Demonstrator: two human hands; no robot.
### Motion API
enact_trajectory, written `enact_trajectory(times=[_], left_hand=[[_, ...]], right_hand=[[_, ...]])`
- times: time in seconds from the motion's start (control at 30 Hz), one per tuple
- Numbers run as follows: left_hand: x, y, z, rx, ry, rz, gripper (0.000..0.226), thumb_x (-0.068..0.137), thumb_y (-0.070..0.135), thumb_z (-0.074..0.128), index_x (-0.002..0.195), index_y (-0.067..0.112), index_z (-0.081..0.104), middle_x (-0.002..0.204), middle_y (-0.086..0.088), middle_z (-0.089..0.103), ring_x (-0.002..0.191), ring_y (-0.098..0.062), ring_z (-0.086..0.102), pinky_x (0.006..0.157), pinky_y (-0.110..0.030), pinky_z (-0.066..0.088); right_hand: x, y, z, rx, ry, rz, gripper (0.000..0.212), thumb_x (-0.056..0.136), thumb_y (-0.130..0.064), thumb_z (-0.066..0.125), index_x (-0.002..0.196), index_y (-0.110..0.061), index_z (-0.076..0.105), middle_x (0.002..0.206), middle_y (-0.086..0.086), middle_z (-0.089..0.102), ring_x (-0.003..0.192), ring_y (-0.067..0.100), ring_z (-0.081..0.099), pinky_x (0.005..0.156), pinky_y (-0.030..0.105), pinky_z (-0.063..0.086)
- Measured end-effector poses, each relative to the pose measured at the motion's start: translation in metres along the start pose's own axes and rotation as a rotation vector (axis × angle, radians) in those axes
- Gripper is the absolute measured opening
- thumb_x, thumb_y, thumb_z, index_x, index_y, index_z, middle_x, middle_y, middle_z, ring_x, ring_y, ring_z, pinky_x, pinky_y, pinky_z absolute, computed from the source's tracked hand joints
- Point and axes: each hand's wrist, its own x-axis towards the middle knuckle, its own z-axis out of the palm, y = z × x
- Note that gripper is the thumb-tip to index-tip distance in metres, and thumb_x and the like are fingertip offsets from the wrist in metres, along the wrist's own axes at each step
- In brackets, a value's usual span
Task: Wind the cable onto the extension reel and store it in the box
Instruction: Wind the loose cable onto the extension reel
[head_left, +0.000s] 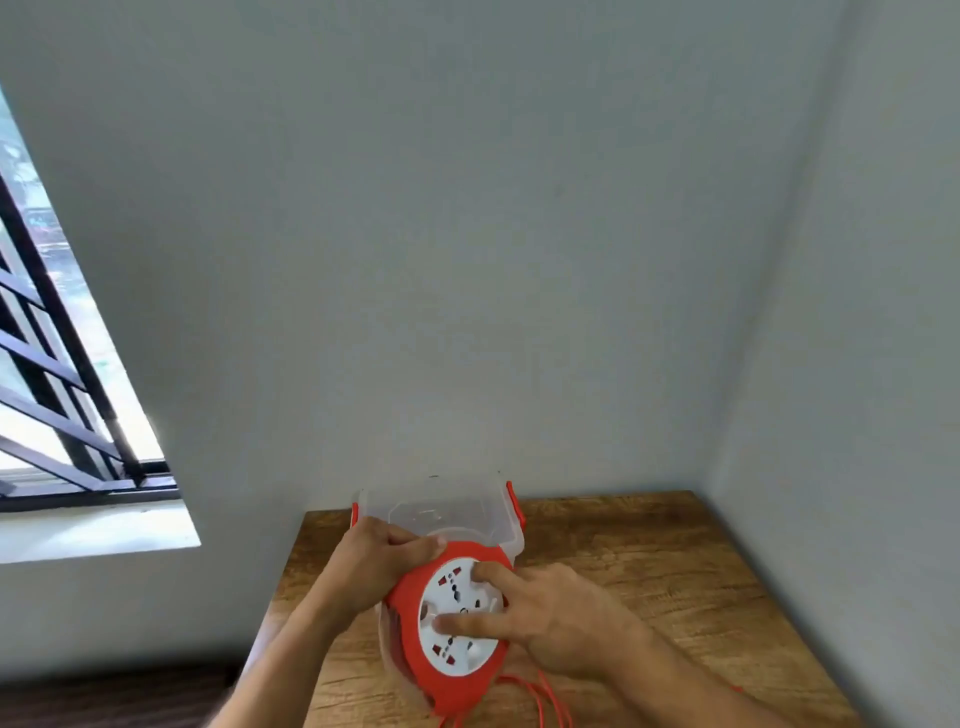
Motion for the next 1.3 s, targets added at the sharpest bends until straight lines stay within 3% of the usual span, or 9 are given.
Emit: enact_trajectory(times=[0.17, 0.27, 0.43, 0.6, 0.83, 0.97, 1.07, 1.17, 1.3], left_hand=[[0.006, 0.017, -0.008, 0.072, -0.117, -0.065, 0.049, 0.089, 0.038, 0.078, 0.080, -0.011, 0.075, 0.076, -0.020, 0.076, 0.058, -0.020, 0.066, 0.061, -0.031, 0.056], [0.010, 0.026, -0.011, 0.156, -0.220, -0.102, 0.043, 0.089, 0.040, 0.078, 0.094, -0.003, 0.080, 0.085, -0.011, 0.083, 0.071, -0.019, 0.078, 0.076, -0.034, 0.065], [0.008, 0.033, -0.006, 0.156, -0.372, -0.109, 0.016, 0.091, 0.032, 0.077, 0.084, 0.018, 0.079, 0.071, 0.009, 0.080, 0.065, -0.005, 0.076, 0.066, -0.019, 0.059], [0.009, 0.029, 0.003, 0.164, -0.434, -0.114, 0.009, 0.093, 0.029, 0.075, 0.086, 0.024, 0.077, 0.069, 0.014, 0.079, 0.063, -0.003, 0.076, 0.061, -0.015, 0.057], [0.010, 0.024, 0.000, 0.167, -0.466, -0.168, 0.037, 0.090, 0.038, 0.077, 0.100, 0.003, 0.082, 0.091, -0.009, 0.083, 0.075, -0.016, 0.079, 0.071, -0.025, 0.062], [0.012, 0.021, 0.000, 0.182, -0.482, -0.160, 0.025, 0.090, 0.037, 0.077, 0.089, 0.013, 0.083, 0.081, 0.000, 0.082, 0.071, -0.014, 0.079, 0.072, -0.025, 0.061], [0.014, 0.019, -0.001, 0.171, -0.452, -0.146, 0.027, 0.091, 0.037, 0.075, 0.086, 0.012, 0.083, 0.080, -0.002, 0.082, 0.069, -0.014, 0.078, 0.072, -0.025, 0.061], [0.016, 0.013, -0.005, 0.096, -0.299, -0.096, 0.033, 0.090, 0.035, 0.077, 0.081, 0.003, 0.083, 0.078, -0.011, 0.081, 0.063, -0.015, 0.076, 0.068, -0.026, 0.062], [0.011, 0.004, 0.004, -0.075, -0.020, 0.000, 0.054, 0.089, 0.041, 0.077, 0.074, -0.011, 0.072, 0.069, -0.026, 0.070, 0.058, -0.025, 0.064, 0.061, -0.032, 0.053]], right_hand=[[-0.001, 0.011, -0.002, -0.067, -0.054, -0.245, 0.065, 0.099, -0.009, 0.043, 0.149, -0.047, 0.026, 0.156, 0.007, 0.028, 0.091, 0.027, 0.061, 0.055, 0.037, 0.055], [0.005, 0.007, -0.007, -0.041, -0.105, -0.322, 0.068, 0.097, -0.010, 0.052, 0.148, -0.046, 0.025, 0.158, 0.011, 0.021, 0.089, 0.033, 0.065, 0.055, 0.041, 0.057], [0.020, -0.008, -0.016, -0.034, -0.128, -0.382, 0.064, 0.097, -0.012, 0.056, 0.147, -0.042, 0.030, 0.151, 0.012, 0.025, 0.084, 0.035, 0.066, 0.054, 0.041, 0.058], [0.027, -0.008, -0.014, -0.048, -0.168, -0.431, 0.088, 0.087, -0.013, 0.074, 0.150, -0.044, 0.021, 0.148, 0.007, 0.030, 0.073, 0.033, 0.067, 0.052, 0.039, 0.059], [0.024, -0.009, -0.021, -0.054, -0.217, -0.472, 0.077, 0.085, -0.019, 0.077, 0.141, -0.044, 0.032, 0.153, 0.012, 0.027, 0.072, 0.032, 0.068, 0.051, 0.035, 0.059], [0.028, -0.014, -0.018, -0.021, -0.243, -0.466, 0.075, 0.087, -0.017, 0.074, 0.146, -0.042, 0.037, 0.155, 0.014, 0.020, 0.072, 0.035, 0.067, 0.051, 0.039, 0.059], [0.027, -0.015, -0.011, -0.001, -0.209, -0.373, 0.073, 0.089, -0.020, 0.072, 0.147, -0.046, 0.034, 0.150, 0.014, 0.028, 0.071, 0.034, 0.067, 0.047, 0.040, 0.058], [0.023, -0.019, -0.004, -0.038, -0.094, -0.149, 0.062, 0.094, -0.040, 0.063, 0.147, -0.045, 0.032, 0.121, 0.016, 0.054, 0.064, 0.025, 0.064, 0.047, 0.035, 0.056], [0.031, -0.032, 0.000, 0.200, 0.020, 0.507, 0.064, 0.087, -0.062, 0.048, 0.143, -0.039, 0.030, 0.112, 0.008, 0.065, 0.089, 0.030, 0.067, 0.072, 0.038, 0.052]])
